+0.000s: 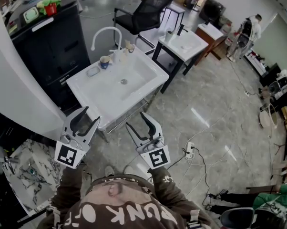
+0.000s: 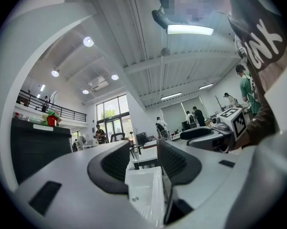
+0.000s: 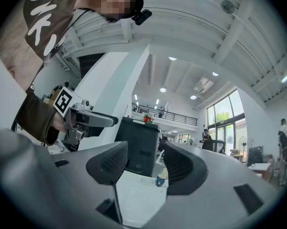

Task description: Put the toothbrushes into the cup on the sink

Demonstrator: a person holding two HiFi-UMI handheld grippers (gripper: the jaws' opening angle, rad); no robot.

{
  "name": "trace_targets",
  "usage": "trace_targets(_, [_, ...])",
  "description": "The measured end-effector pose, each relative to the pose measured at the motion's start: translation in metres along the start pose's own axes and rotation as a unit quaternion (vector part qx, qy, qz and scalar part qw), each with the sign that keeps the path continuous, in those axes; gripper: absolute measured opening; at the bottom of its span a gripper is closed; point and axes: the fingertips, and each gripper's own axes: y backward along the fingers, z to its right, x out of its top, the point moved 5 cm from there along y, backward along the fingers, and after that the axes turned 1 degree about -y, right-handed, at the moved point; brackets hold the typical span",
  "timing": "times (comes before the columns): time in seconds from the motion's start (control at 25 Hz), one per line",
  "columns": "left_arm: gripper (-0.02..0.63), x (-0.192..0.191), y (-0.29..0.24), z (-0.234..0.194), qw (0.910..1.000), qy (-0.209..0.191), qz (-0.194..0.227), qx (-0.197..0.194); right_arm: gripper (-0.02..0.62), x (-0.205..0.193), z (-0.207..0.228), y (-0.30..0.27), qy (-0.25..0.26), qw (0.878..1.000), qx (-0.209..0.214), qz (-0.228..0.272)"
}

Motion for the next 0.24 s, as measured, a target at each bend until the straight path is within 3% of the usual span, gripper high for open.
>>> trace_targets(0.24, [0.183, 0.0028, -0.0012, 0.0011, 1.0000, 0.001, 0.001, 0.002, 0.225, 0.0028, 0.0024, 0.0013, 0.001, 1.000, 0.000, 0.000])
